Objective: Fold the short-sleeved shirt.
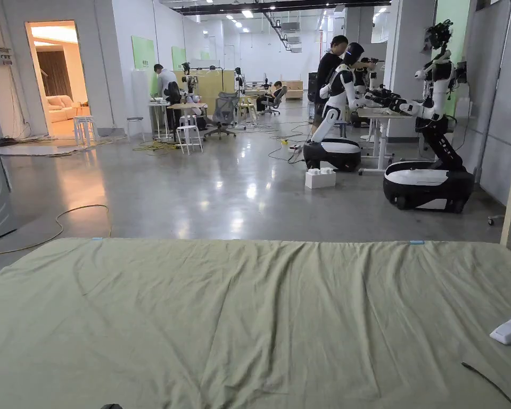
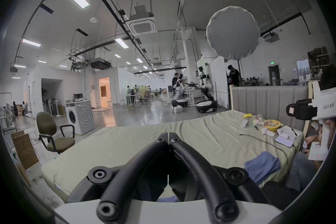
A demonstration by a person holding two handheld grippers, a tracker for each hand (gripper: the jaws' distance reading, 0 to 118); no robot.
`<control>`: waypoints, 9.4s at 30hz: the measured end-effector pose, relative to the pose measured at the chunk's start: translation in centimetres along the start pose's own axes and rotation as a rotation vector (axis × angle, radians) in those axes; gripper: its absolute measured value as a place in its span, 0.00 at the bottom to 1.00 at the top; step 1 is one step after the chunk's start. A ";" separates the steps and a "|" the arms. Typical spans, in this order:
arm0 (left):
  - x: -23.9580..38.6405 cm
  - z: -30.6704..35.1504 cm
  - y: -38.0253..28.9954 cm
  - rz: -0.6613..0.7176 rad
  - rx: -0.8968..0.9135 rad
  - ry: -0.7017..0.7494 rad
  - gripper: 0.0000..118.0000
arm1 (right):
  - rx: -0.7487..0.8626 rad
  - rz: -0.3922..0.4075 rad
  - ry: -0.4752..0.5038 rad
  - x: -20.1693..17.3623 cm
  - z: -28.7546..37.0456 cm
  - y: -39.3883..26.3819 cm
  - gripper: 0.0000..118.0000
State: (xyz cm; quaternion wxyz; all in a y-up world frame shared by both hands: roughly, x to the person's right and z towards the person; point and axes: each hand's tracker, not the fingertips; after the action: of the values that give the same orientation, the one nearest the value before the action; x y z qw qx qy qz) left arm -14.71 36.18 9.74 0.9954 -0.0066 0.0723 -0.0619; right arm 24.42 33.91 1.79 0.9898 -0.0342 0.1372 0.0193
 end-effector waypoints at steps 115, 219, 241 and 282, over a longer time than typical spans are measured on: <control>-3.1 -17.4 -29.3 1.244 -0.707 -0.242 0.56 | -0.423 -0.377 0.021 3.5 4.2 -10.7 0.00; -17.0 -23.0 -20.8 0.901 -0.823 -0.466 0.35 | -0.788 -0.596 0.407 -5.7 -18.0 -14.3 0.00; -25.4 -18.8 -6.9 0.163 -0.670 0.176 0.73 | -0.559 -0.470 0.233 -1.5 -13.4 -12.1 0.00; 2.3 -1.6 3.0 -0.049 0.038 0.051 0.00 | 0.029 -0.022 0.035 -1.2 -2.4 1.5 0.00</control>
State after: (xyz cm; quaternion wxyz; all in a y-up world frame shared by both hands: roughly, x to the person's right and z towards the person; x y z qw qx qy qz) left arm -12.32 38.83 7.75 0.9914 0.0122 0.0962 -0.0877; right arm 22.56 35.17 -0.26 0.9878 -0.0215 0.1543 0.0056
